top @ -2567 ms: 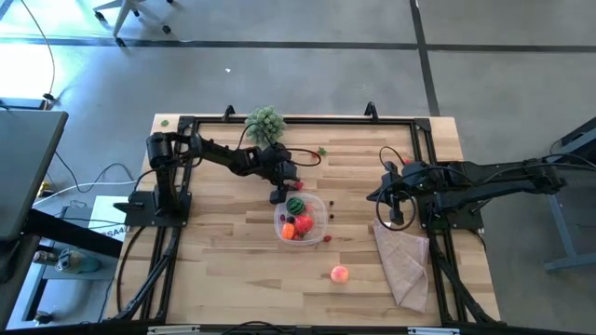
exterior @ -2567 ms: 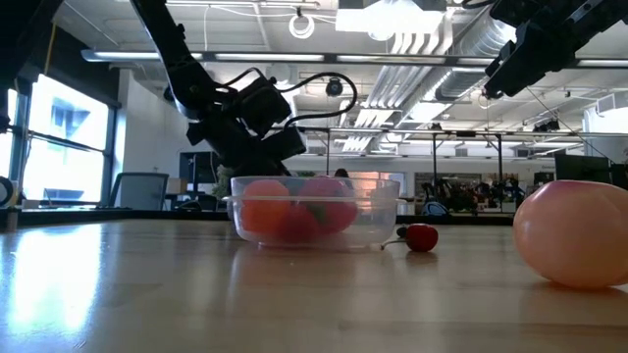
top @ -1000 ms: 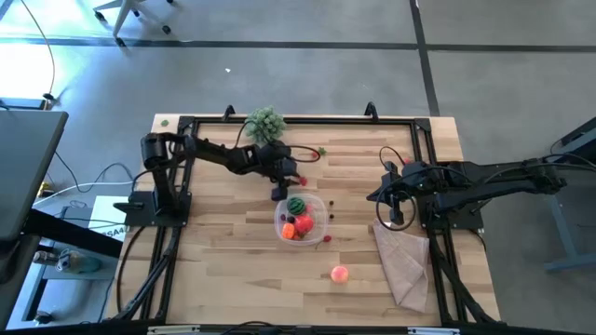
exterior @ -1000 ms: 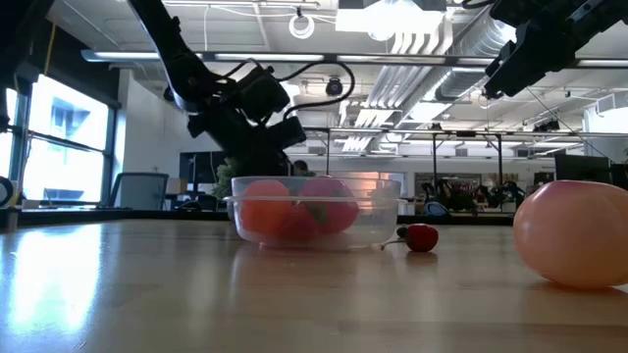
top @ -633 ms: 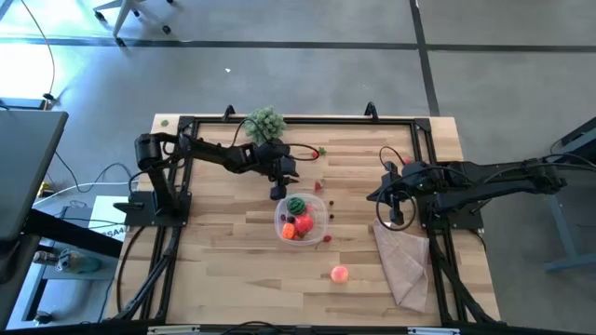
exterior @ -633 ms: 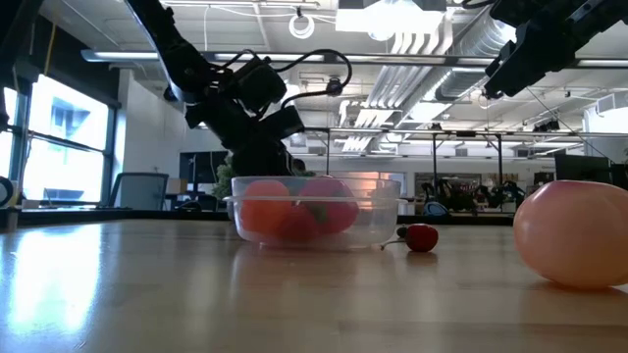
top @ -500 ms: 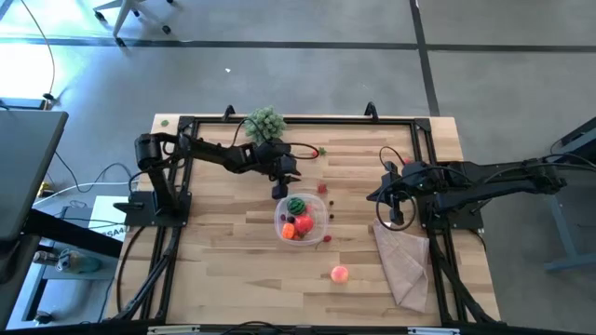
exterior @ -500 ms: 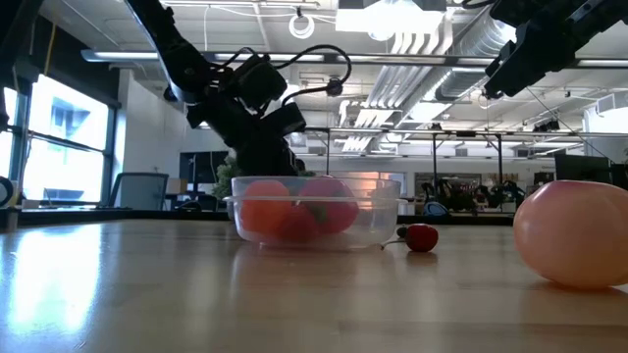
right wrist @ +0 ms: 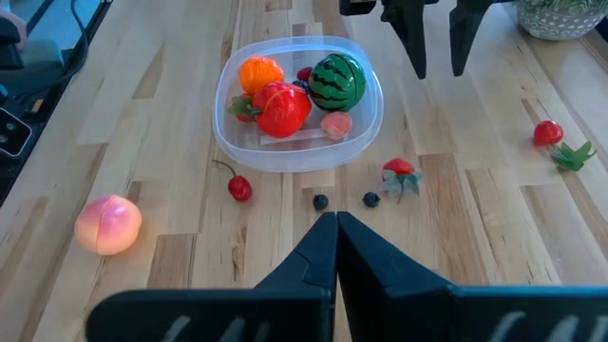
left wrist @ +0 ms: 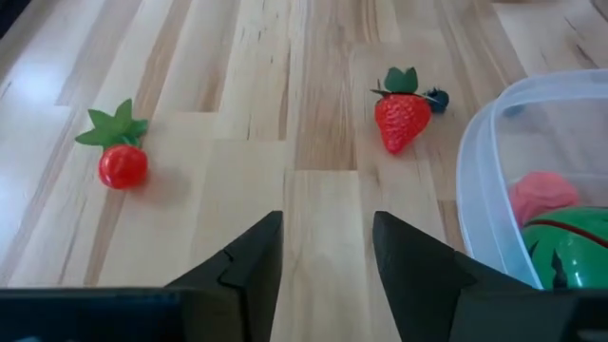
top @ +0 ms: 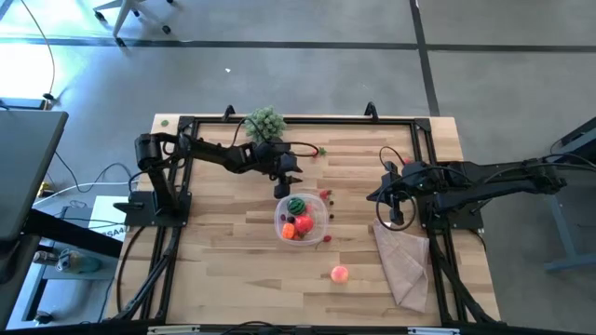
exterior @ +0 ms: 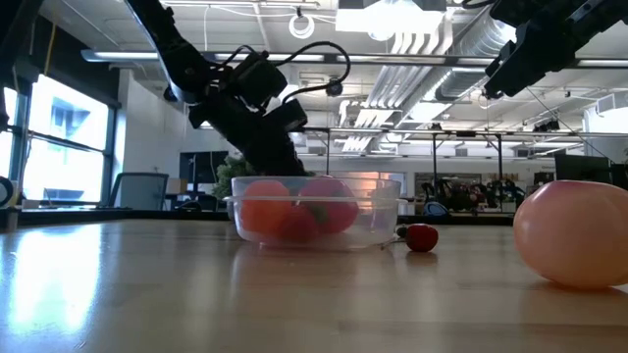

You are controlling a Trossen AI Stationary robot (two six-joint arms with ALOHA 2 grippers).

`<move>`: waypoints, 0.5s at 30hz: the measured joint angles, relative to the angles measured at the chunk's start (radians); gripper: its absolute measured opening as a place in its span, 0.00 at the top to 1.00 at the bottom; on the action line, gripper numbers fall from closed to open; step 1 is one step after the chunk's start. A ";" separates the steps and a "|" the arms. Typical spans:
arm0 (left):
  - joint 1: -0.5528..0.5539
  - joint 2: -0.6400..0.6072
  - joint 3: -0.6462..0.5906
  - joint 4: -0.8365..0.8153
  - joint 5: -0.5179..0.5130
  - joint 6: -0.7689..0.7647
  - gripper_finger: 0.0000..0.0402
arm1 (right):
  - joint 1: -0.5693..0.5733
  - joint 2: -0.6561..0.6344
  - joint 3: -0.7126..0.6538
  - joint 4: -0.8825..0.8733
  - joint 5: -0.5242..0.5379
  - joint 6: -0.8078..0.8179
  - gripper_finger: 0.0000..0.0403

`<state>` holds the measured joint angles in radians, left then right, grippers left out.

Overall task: Pick and placing Produce into tupperware
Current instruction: Put the top left cherry into the transparent container

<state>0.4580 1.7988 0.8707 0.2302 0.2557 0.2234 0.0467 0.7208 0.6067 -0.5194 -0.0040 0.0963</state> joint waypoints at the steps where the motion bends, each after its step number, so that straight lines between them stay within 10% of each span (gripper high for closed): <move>1: 0.000 0.000 0.000 0.000 0.000 -0.002 0.61 | 0.000 0.000 0.000 0.000 0.000 0.000 1.00; 15: 0.045 -0.129 0.000 -0.087 0.090 -0.026 0.62 | 0.000 0.000 0.000 0.000 0.000 0.000 1.00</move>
<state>0.5032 1.6695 0.8703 0.1428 0.3461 0.1969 0.0467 0.7204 0.6067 -0.5190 -0.0040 0.0959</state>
